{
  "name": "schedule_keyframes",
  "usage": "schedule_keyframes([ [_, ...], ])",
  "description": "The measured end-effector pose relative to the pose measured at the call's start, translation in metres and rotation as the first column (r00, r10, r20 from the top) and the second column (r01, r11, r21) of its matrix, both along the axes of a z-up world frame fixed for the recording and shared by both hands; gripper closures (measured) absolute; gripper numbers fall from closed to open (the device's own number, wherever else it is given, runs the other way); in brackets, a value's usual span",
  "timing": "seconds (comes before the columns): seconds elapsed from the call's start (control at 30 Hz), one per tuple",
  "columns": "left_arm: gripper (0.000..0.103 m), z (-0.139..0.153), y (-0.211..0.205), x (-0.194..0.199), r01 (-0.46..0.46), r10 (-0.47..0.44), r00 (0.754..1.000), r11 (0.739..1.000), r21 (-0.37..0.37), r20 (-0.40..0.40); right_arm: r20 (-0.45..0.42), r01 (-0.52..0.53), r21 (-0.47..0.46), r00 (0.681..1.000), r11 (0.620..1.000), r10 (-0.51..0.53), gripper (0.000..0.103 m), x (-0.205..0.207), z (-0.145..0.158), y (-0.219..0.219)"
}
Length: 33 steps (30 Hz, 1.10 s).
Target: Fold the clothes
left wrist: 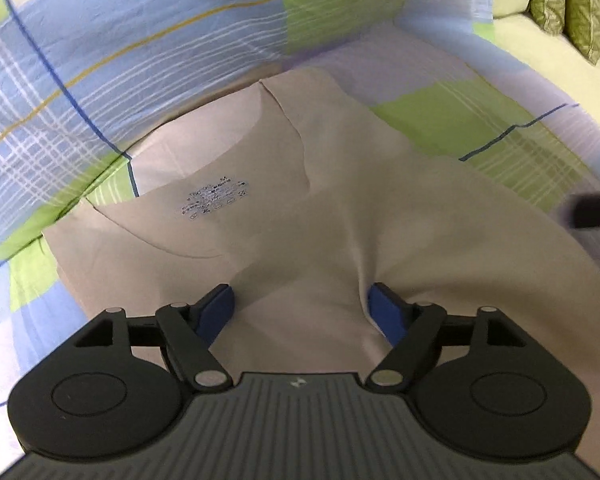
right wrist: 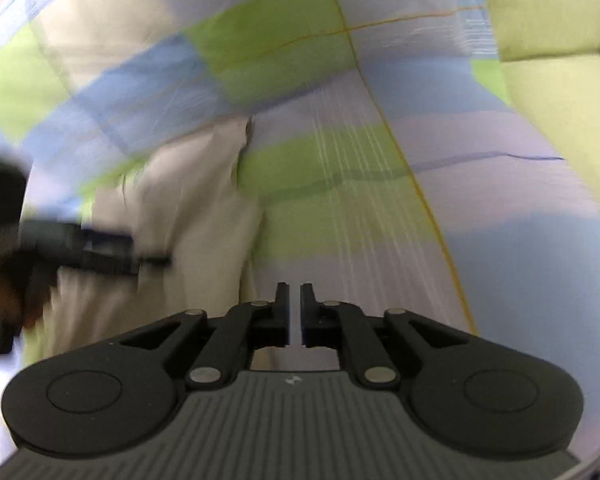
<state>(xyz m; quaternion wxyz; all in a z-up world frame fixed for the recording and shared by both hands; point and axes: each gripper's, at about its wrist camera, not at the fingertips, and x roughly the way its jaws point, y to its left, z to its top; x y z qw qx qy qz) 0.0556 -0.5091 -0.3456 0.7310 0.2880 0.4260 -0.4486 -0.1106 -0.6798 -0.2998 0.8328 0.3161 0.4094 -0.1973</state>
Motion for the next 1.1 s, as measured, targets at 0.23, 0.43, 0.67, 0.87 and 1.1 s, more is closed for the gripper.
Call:
schedule_keyframes([
  [0.23, 0.024, 0.0, 0.02, 0.012, 0.0, 0.0, 1.0, 1.0, -0.011, 0.0, 0.064, -0.186, -0.022, 0.98, 0.982, 0.187, 0.081, 0.06, 0.011, 0.021],
  [0.43, 0.021, -0.002, 0.022, 0.014, -0.007, 0.007, 1.0, 1.0, -0.027, -0.011, 0.007, -0.3, -0.066, 0.954, 0.952, 0.301, 0.081, 0.067, 0.015, 0.046],
  [0.67, 0.02, 0.0, 0.024, 0.013, -0.021, 0.02, 1.0, 0.999, -0.04, -0.018, 0.041, -0.075, 0.048, 0.996, 0.996, 0.073, 0.081, 0.064, 0.021, -0.016],
  [0.87, 0.017, -0.001, 0.023, 0.014, -0.017, 0.016, 1.0, 0.999, -0.043, -0.02, -0.139, -0.032, 0.05, 0.99, 0.998, 0.039, 0.084, 0.111, -0.003, 0.01],
  [1.1, 0.016, 0.0, 0.022, 0.016, -0.026, 0.025, 0.999, 0.999, -0.047, -0.029, -0.142, 0.023, 0.004, 0.99, 1.0, -0.022, 0.103, 0.105, 0.011, -0.008],
])
